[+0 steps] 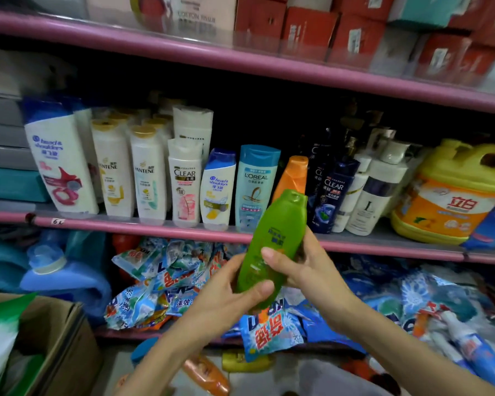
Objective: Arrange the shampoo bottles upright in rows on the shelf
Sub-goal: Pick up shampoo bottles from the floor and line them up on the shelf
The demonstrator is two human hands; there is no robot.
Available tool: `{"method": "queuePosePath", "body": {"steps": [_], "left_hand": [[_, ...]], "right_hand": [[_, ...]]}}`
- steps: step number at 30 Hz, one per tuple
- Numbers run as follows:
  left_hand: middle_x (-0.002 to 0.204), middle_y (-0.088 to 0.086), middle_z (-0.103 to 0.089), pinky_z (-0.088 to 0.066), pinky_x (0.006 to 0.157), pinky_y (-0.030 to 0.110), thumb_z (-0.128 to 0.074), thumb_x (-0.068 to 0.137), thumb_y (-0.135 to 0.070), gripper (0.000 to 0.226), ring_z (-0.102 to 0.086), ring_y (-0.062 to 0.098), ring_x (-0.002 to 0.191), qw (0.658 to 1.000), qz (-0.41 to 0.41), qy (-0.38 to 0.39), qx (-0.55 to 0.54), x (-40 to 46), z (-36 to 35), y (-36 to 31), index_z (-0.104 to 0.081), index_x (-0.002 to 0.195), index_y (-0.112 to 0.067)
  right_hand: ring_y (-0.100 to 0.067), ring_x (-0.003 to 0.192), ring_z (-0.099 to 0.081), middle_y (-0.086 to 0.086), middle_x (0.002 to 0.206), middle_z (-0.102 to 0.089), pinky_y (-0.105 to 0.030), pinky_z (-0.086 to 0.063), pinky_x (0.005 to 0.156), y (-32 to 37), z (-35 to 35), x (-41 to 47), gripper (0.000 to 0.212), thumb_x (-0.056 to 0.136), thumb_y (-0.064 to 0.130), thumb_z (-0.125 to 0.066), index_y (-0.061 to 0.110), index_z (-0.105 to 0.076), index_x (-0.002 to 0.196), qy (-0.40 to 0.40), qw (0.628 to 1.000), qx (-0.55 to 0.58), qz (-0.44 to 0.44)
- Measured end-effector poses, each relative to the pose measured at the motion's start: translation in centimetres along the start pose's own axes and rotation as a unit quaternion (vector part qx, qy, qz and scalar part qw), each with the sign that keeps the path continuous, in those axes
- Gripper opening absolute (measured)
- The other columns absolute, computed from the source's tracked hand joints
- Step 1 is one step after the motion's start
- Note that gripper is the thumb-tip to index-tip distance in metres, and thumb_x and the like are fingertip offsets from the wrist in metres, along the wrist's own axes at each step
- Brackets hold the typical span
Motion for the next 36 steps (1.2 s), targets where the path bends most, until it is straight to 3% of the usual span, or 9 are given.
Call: {"method": "queuePosePath", "body": {"steps": [4, 8, 10, 14, 20, 23, 27, 30, 36], "left_hand": [[0.098, 0.002, -0.073, -0.056, 0.073, 0.028, -0.08, 0.069, -0.018, 0.047, -0.069, 0.018, 0.092, 0.999, -0.031, -0.007, 0.042, -0.2, -0.5, 0.0, -0.059, 0.11, -0.018], [0.096, -0.008, -0.072, -0.051, 0.074, 0.018, -0.078, 0.07, -0.027, 0.041, -0.067, 0.01, 0.088, 0.986, -0.054, 0.003, 0.16, -0.8, -0.6, -0.4, -0.061, 0.105, -0.038], [0.098, -0.015, -0.071, -0.05, 0.071, 0.013, -0.076, 0.069, -0.035, 0.042, -0.067, 0.003, 0.087, 0.981, -0.068, -0.013, 0.179, -0.9, -0.7, -1.4, -0.058, 0.105, -0.049], [0.099, -0.022, -0.069, -0.049, 0.072, 0.011, -0.072, 0.07, -0.038, 0.043, -0.064, -0.003, 0.09, 0.975, -0.119, -0.059, 0.178, -0.1, -1.2, -4.7, -0.056, 0.107, -0.052], [0.094, -0.031, -0.063, -0.044, 0.068, 0.0, -0.067, 0.082, -0.043, 0.033, -0.056, -0.019, 0.087, 0.961, -0.144, -0.104, 0.213, 3.0, -2.8, -8.5, -0.048, 0.108, -0.049], [0.099, -0.033, -0.046, -0.04, 0.068, 0.005, -0.063, 0.086, -0.041, 0.036, -0.053, -0.015, 0.085, 0.958, -0.105, -0.155, 0.219, 5.0, -2.5, -7.8, -0.041, 0.115, -0.038], [0.131, -0.017, -0.041, -0.038, 0.099, 0.026, -0.057, 0.09, -0.043, 0.054, -0.045, 0.004, 0.116, 0.943, -0.046, -0.182, 0.274, 5.6, -2.3, -4.5, -0.037, 0.138, -0.028], [0.144, -0.014, -0.034, -0.033, 0.111, 0.035, -0.053, 0.09, -0.048, 0.06, -0.036, 0.008, 0.132, 0.94, -0.028, -0.188, 0.284, 5.1, -2.0, -1.9, -0.03, 0.143, -0.031], [0.148, -0.015, -0.027, -0.03, 0.112, 0.032, -0.049, 0.092, -0.047, 0.06, -0.032, 0.004, 0.132, 0.954, 0.007, -0.149, 0.261, 4.6, -2.4, 1.8, -0.025, 0.145, -0.034]], "right_hand": [[-0.011, 0.099, -0.067, 0.006, 0.105, -0.07, -0.022, -0.053, 0.077, 3.7, 1.7, -0.3, 0.042, 0.078, 0.035, -0.068, 0.026, -0.054, 0.117, 0.017, 0.994, -0.101, 0.042], [-0.017, 0.079, -0.068, -0.004, 0.085, -0.07, -0.028, -0.056, 0.068, 8.0, 4.1, -0.5, 0.046, 0.078, 0.036, -0.068, 0.034, -0.049, 0.12, 0.006, 0.98, -0.182, 0.082], [-0.021, 0.083, -0.069, -0.009, 0.091, -0.069, -0.032, -0.059, 0.071, 9.4, 4.4, -0.7, 0.046, 0.076, 0.039, -0.066, 0.033, -0.051, 0.119, 0.036, 0.97, -0.226, 0.081], [-0.01, 0.082, -0.07, 0.003, 0.096, -0.068, -0.024, -0.057, 0.071, 12.8, 5.3, -0.4, 0.036, 0.075, 0.033, -0.065, 0.021, -0.059, 0.108, 0.078, 0.956, -0.268, 0.086], [-0.015, 0.084, -0.07, 0.008, 0.095, -0.072, -0.026, -0.057, 0.077, 19.4, 8.5, -0.1, 0.029, 0.073, 0.043, -0.067, 0.031, -0.063, 0.099, -0.039, 0.904, -0.379, 0.197], [-0.009, 0.082, -0.064, 0.016, 0.095, -0.065, -0.017, -0.052, 0.075, 21.6, 9.8, -0.8, 0.03, 0.083, 0.037, -0.065, 0.03, -0.059, 0.112, -0.173, 0.818, -0.464, 0.295], [-0.022, 0.093, -0.053, -0.015, 0.107, -0.061, -0.02, -0.038, 0.081, 20.6, 9.1, 0.2, 0.039, 0.086, 0.014, -0.064, 0.003, -0.054, 0.123, -0.252, 0.705, -0.553, 0.366], [-0.023, 0.094, -0.053, -0.016, 0.108, -0.06, -0.021, -0.037, 0.082, 19.1, 8.9, 3.2, 0.038, 0.087, 0.01, -0.063, 0.003, -0.054, 0.124, -0.231, 0.712, -0.56, 0.355], [-0.029, 0.102, -0.061, -0.013, 0.112, -0.065, -0.028, -0.042, 0.088, 17.1, 8.5, 10.5, 0.04, 0.088, 0.02, -0.063, 0.008, -0.055, 0.125, -0.194, 0.76, -0.565, 0.257]]}}
Point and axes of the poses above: each hand's wrist, its own x-axis towards the middle knuckle, its own z-axis out of the back of the hand, y = z × x, the point moved 9 cm from there along x, towards the middle knuckle
